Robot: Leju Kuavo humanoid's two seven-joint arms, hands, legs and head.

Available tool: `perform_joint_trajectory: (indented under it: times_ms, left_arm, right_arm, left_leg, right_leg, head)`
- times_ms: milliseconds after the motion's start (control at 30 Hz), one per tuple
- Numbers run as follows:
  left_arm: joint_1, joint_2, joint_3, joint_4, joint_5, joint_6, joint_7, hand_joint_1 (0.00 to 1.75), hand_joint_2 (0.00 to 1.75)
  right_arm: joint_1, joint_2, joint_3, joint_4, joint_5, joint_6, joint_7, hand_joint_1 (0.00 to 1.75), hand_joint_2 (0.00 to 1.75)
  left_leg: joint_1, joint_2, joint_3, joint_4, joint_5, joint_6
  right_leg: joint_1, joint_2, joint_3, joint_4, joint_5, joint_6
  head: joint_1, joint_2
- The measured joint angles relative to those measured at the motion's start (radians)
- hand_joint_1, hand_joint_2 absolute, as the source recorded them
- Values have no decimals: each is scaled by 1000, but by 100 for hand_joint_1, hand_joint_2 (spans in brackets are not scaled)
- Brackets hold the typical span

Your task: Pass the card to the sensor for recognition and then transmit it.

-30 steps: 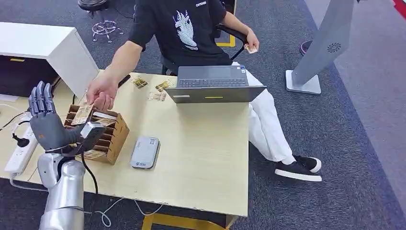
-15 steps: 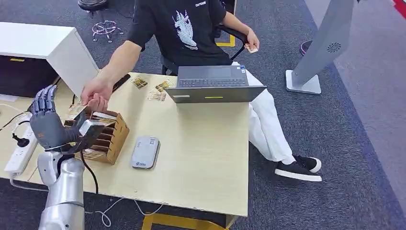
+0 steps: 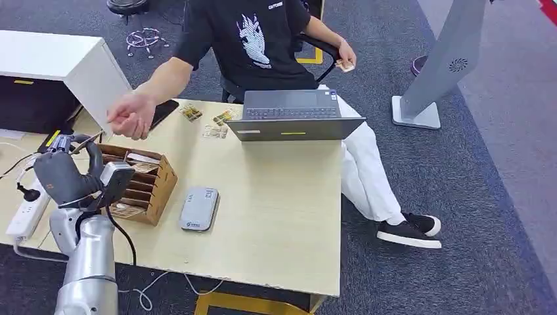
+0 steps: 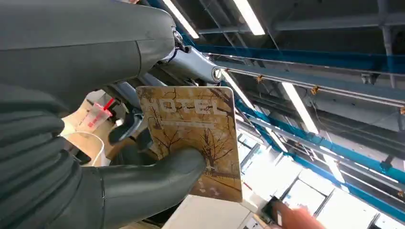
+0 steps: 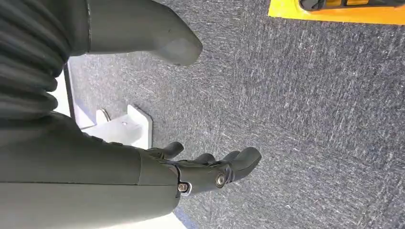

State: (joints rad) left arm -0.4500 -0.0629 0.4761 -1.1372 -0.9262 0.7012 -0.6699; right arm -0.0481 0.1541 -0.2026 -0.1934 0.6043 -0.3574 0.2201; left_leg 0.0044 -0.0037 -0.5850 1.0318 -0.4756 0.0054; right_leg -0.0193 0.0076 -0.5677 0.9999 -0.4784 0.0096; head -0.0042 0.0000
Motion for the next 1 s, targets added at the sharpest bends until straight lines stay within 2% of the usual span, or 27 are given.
perform_joint_trajectory:
  times_ms: [333, 467, 667, 767, 1000]
  left_arm:
    - [0, -5, 0, -23, -4, 0, -7, 175, 175]
    - [-1, -5, -1, -38, 42, 0, -5, 175, 175]
    - [19, -10, -46, -69, 77, 0, 31, 175, 175]
    - [66, -10, -150, -101, 152, -2, 115, 175, 175]
    - [210, 10, -471, -236, 300, -89, 207, 175, 175]
  right_arm:
    - [0, 0, -2, 0, 2, -1, 0, 0, 175]
    - [0, 0, -9, 0, 1, -3, -1, 0, 175]
    - [0, 0, -18, 0, 3, -3, -1, 0, 175]
    - [0, 0, -32, 0, 3, -3, -1, 0, 175]
    - [2, 0, -64, 0, 2, -8, 2, 0, 175]
  left_leg:
    - [0, 0, 0, 0, 0, 0]
    - [0, 0, 0, 0, 0, 0]
    - [0, 0, 0, 0, 0, 0]
    - [0, 0, 0, 0, 0, 0]
    - [-1, 0, -1, 0, -1, 1]
  right_leg:
    - [0, 0, 0, 0, 0, 0]
    - [0, 0, 0, 0, 0, 0]
    - [0, 0, 0, 0, 0, 0]
    - [0, 0, 0, 0, 0, 0]
    - [0, 0, 0, 0, 0, 0]
  head:
    - [0, 0]
    - [0, 0]
    - [0, 0]
    - [0, 0]
    - [0, 0]
